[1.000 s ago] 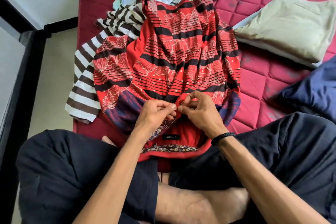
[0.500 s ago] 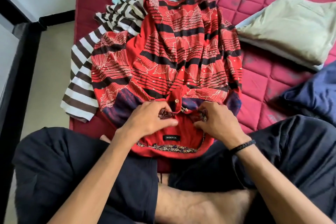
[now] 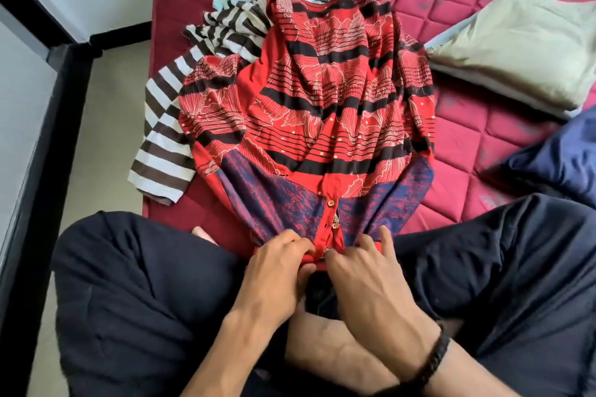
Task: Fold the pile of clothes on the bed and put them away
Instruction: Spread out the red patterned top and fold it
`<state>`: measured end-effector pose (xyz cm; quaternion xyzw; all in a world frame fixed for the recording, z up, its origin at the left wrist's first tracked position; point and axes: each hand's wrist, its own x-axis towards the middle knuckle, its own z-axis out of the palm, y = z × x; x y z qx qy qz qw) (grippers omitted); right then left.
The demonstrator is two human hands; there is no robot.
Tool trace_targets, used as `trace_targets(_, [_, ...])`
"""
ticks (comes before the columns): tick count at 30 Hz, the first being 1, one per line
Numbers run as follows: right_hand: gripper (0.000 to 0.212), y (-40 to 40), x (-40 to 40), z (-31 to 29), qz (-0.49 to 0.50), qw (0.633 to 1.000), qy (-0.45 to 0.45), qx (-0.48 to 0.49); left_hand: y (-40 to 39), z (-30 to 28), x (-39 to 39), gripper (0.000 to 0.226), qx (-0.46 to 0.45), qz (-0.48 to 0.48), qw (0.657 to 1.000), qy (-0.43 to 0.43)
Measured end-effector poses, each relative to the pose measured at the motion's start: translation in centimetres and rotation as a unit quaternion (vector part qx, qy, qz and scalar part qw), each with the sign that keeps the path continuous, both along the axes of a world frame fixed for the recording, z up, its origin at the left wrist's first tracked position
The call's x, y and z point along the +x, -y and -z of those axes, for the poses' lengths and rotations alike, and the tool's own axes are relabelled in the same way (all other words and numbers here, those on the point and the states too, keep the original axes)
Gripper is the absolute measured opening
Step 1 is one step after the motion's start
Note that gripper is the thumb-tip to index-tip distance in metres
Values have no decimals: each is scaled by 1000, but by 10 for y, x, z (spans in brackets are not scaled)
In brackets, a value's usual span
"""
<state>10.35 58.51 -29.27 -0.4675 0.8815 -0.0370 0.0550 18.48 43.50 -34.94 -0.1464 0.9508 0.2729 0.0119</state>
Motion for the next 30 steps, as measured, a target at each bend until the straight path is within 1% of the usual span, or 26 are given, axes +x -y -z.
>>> trace_targets(1, [21, 2, -8, -7, 2, 999, 25, 22, 0, 1, 1, 20, 1, -5, 1000, -2])
trace_targets(2, [24, 4, -20, -8, 10, 998, 40, 39, 0, 2, 0, 18, -9, -13, 1000, -6])
trace_targets(4, [19, 8, -43, -6, 54, 991, 104, 65, -2, 3, -6, 22, -57, -34, 998, -5])
trace_targets(6, [17, 9, -61, 13, 105, 981, 162, 29, -6, 1, -19, 34, -108, -52, 993, 5])
trace_targets(9, [23, 17, -74, 43, 178, 956, 231, -36, -8, 0, -43, 33, -134, -50, 990, -8])
trace_targets(11, [24, 21, -78, 59, 206, 939, 268, -64, -12, 0, -57, 39, -147, -50, 988, 29])
trace_targets(13, [22, 21, -77, 65, 227, 929, 280, -85, -18, 3, -65, 36, -130, -82, 987, 48])
trace_targets(16, [18, 20, -75, 68, 246, 920, 290, -100, -23, 12, -66, 19, -100, -129, 986, 44])
trace_targets(19, [14, 23, -74, 70, 246, 922, 281, -100, -22, 18, -65, 14, -100, -149, 983, 37])
trace_targets(20, [13, 24, -73, 70, 241, 925, 274, -101, -21, 18, -66, 14, -82, -154, 984, 33])
trace_targets(21, [11, 24, -72, 70, 238, 927, 271, -104, -17, 20, -66, 12, -39, -168, 985, 29])
trace_targets(22, [8, 23, -72, 70, 236, 926, 271, -111, -12, 22, -66, 9, 28, -189, 981, 30])
trace_targets(23, [6, 22, -72, 69, 236, 924, 277, -120, -6, 24, -65, 8, 112, -209, 971, 35])
trace_targets(25, [7, 20, -75, 66, 242, 910, 306, -140, 3, 28, -64, 9, 268, -238, 933, 27])
trace_targets(27, [10, 19, -77, 64, 250, 886, 356, -161, 7, 31, -61, 8, 333, -247, 910, 8])
trace_targets(30, [13, 21, -76, 62, 259, 852, 408, -202, 4, 31, -63, 13, 363, -251, 897, 1])
